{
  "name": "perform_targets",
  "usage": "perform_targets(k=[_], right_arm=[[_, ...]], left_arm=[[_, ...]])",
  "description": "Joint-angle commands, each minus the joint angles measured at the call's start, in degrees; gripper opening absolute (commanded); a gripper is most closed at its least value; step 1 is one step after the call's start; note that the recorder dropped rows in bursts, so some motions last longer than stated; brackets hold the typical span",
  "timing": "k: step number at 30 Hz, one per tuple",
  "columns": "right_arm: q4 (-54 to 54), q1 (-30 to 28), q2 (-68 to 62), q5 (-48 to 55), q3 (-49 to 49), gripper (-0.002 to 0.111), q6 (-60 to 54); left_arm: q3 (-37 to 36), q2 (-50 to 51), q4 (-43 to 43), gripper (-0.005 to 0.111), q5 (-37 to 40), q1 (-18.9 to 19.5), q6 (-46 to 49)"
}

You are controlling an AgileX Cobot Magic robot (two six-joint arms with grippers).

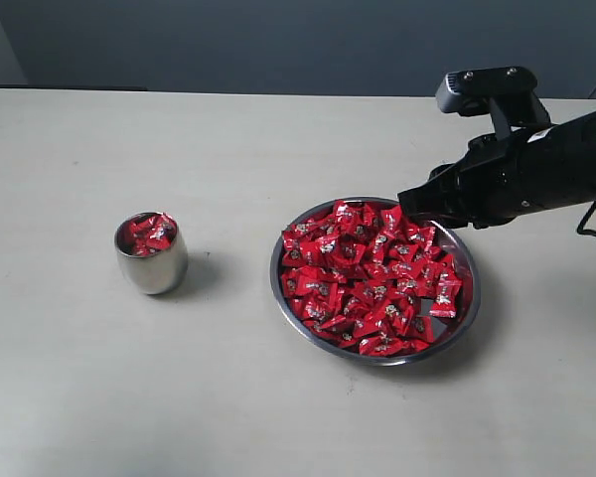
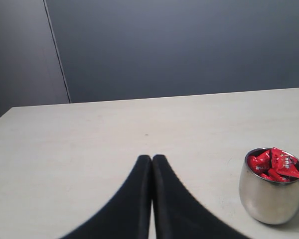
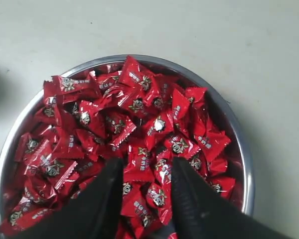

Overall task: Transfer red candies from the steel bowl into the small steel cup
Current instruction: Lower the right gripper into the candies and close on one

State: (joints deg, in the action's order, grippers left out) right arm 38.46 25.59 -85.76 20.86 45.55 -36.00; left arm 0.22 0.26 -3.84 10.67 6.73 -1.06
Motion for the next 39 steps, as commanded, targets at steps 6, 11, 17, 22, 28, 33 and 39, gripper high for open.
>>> perform_targets(k=[6, 11, 17, 22, 28, 33, 39], right_arm=[[-0.6, -0.27, -7.22, 0.74, -0.21, 0.032, -0.03], [0.0, -0.27, -10.87, -0.97, -0.09, 0.041, -0.03], [1.07, -0.27, -13.91, -3.2, 0.25, 0.045, -0.03], [1.3, -0.27, -16.17, -2.33, 2.34, 0.045, -0.03], [1.51, -0.27, -18.92, -2.39, 3.35, 0.045, -0.03], [1.49, -0.27, -19.99, -3.53, 3.35, 0.045, -0.03], [1.49, -0.27, -20.2, -4.97, 3.35, 0.045, -0.03]], left_arm=[[-0.22, -0.26, -0.06, 0.0, -0.35, 0.04, -0.07], [-0.22, -0.26, -0.06, 0.0, -0.35, 0.04, -0.07], [-0.22, -0.26, -0.06, 0.0, -0.35, 0.04, -0.07], [-0.22, -0.26, -0.06, 0.0, -0.35, 0.04, -0.07], [-0.22, -0.26, -0.06, 0.0, -0.35, 0.04, -0.07], [-0.22, -0.26, -0.06, 0.0, -0.35, 0.04, -0.07], [-0.22, -0.26, -0.06, 0.0, -0.25, 0.04, -0.07]])
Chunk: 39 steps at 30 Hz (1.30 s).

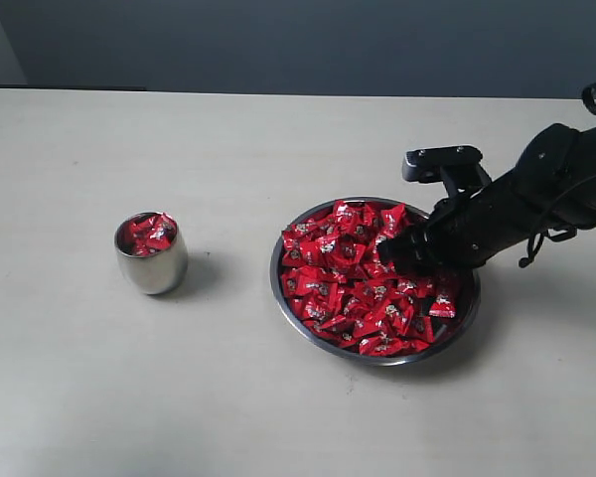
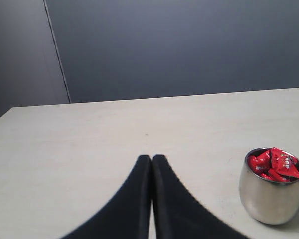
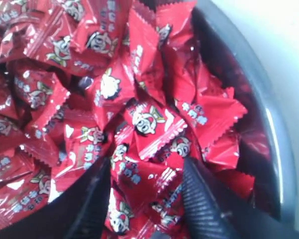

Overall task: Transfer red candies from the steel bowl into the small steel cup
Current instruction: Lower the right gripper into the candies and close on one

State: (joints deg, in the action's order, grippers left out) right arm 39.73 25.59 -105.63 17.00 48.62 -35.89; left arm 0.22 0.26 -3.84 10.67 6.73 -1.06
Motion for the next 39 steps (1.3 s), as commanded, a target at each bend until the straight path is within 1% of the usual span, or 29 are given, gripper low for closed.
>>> perform_targets(k=[1, 9, 15, 28, 39], right_arm=[[0.22, -0.27, -0.64, -1.11, 0.29, 0.045, -0.14], [1.82, -0.27, -3.24, 2.56, 3.36, 0.045, -0.14], [2.12, 0.12, -3.24, 3.43, 5.34, 0.045, -0.14], [1.67, 1.17, -3.48, 3.16, 5.35, 0.045, -0.14], [1.77, 2.21, -5.33, 5.02, 5.35, 0.045, -0.14]], left_arm=[[-0.22, -0.26, -0.06, 0.0, -0.25, 0.04, -0.07], [-0.22, -0.26, -0.06, 0.0, -0.25, 0.04, -0.07], [-0.22, -0.26, -0.06, 0.0, -0.25, 0.04, -0.07], [-0.22, -0.26, -0.06, 0.0, -0.25, 0.04, -0.07], [-0.22, -0.26, -0.06, 0.0, -0.4, 0.04, -0.07]])
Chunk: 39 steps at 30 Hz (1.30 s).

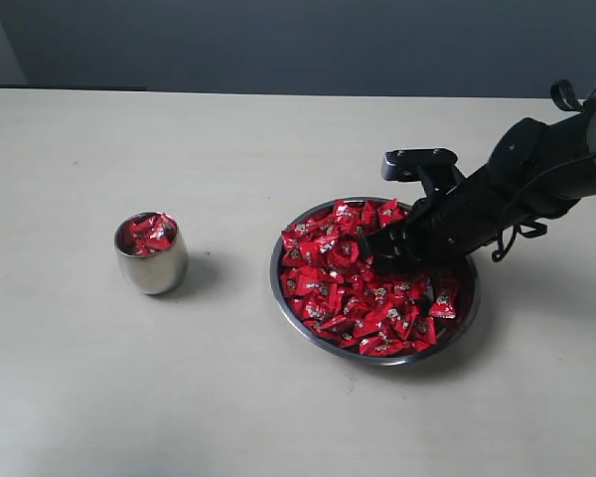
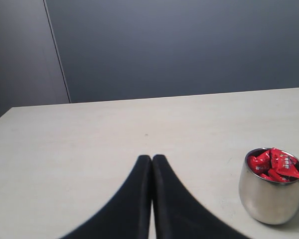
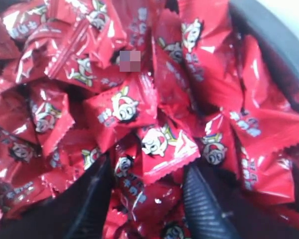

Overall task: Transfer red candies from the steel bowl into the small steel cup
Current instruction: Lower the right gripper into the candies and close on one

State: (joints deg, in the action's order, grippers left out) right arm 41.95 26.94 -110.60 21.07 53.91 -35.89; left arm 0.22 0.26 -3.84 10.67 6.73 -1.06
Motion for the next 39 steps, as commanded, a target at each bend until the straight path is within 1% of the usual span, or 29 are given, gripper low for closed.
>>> perform_targets(k=[1, 7, 12, 14, 15, 16, 21, 23, 24, 25, 26, 39], right_arm=[[-0.6, 1.18, -0.36, 0.95, 0.06, 0.045, -0.14], [-0.97, 2.9, -1.19, 0.99, 0.06, 0.045, -0.28], [-0.97, 3.04, -2.16, 0.88, 0.06, 0.045, -0.16], [-0.97, 3.12, -2.27, 0.88, 0.06, 0.042, -0.15], [-0.97, 3.12, -2.27, 0.88, 0.06, 0.036, -0.15], [-0.97, 3.12, -2.27, 1.02, 0.06, 0.034, -0.15], [-1.53, 3.16, -2.27, 2.58, 0.06, 0.032, -0.15], [-1.53, 3.16, -2.27, 2.87, 0.06, 0.022, -0.15], [-1.53, 3.16, -2.27, 3.15, 0.06, 0.014, -0.15], [-1.53, 3.16, -2.27, 3.16, 0.06, 0.009, -0.15], [-1.53, 3.16, -2.27, 3.16, 0.06, 0.008, -0.27], [-2.86, 3.16, -0.1, 2.73, 0.06, 0.007, -0.37]], left_arm=[[-0.22, -0.26, -0.06, 0.0, -0.4, 0.04, -0.07], [-0.22, -0.26, -0.06, 0.0, -0.4, 0.04, -0.07], [-0.22, -0.26, -0.06, 0.0, -0.4, 0.04, -0.07], [-0.22, -0.26, -0.06, 0.0, -0.4, 0.04, -0.07], [-0.22, -0.26, -0.06, 0.0, -0.4, 0.04, -0.07], [-0.22, -0.26, -0.06, 0.0, -0.4, 0.04, -0.07], [-0.22, -0.26, -0.06, 0.0, -0.4, 0.04, -0.07], [-0.22, -0.26, -0.06, 0.0, -0.4, 0.04, -0.07], [-0.22, -0.26, -0.06, 0.0, -0.4, 0.04, -0.07], [-0.22, -0.26, -0.06, 0.0, -0.4, 0.04, -0.07], [-0.22, -0.26, -0.06, 0.0, -0.31, 0.04, -0.07], [-0.22, -0.26, -0.06, 0.0, -0.31, 0.04, -0.07]])
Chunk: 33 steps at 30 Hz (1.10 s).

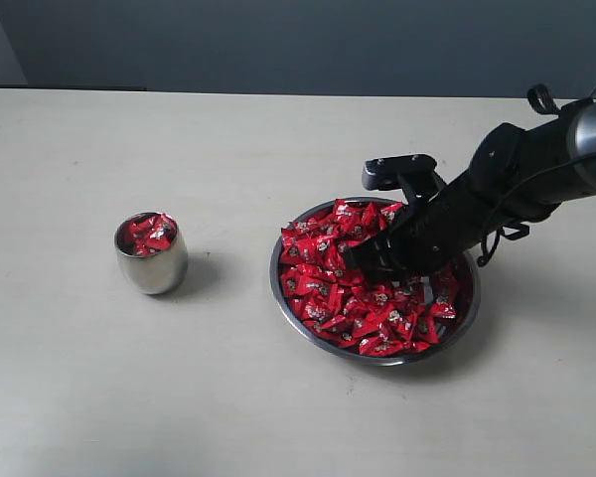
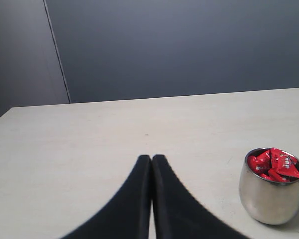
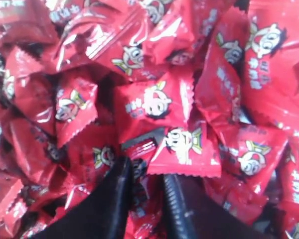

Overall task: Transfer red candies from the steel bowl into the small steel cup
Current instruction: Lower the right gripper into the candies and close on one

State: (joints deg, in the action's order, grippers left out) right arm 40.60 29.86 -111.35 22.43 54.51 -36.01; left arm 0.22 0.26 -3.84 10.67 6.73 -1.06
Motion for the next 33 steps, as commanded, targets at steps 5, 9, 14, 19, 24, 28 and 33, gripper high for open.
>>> perform_targets(k=[5, 9, 14, 19, 24, 28, 33], right_arm=[[-1.51, 0.24, 2.47, 0.76, -0.55, 0.007, -0.25], [-1.65, 0.24, 4.74, -0.02, -0.44, 0.007, -0.25], [-3.2, 0.14, 6.61, -0.43, 0.3, 0.007, -0.13], [-3.48, 0.14, 7.67, -0.69, 0.73, 0.007, -0.01], [-4.69, 0.14, 8.17, -0.34, 0.73, 0.007, 0.74], [-8.12, 0.14, 8.27, -0.34, 0.73, 0.007, 3.88], [-9.38, 0.14, 9.83, 0.18, 0.73, 0.007, 4.87]], left_arm=[[-0.22, -0.26, -0.06, 0.0, -0.31, 0.04, -0.07], [-0.22, -0.26, -0.06, 0.0, -0.31, 0.04, -0.07], [-0.22, -0.26, -0.06, 0.0, -0.31, 0.04, -0.07], [-0.22, -0.26, -0.06, 0.0, -0.31, 0.04, -0.07], [-0.22, -0.26, -0.06, 0.0, -0.42, 0.04, -0.07], [-0.22, -0.26, -0.06, 0.0, -0.32, 0.04, -0.07], [-0.22, -0.26, -0.06, 0.0, -0.32, 0.04, -0.07]])
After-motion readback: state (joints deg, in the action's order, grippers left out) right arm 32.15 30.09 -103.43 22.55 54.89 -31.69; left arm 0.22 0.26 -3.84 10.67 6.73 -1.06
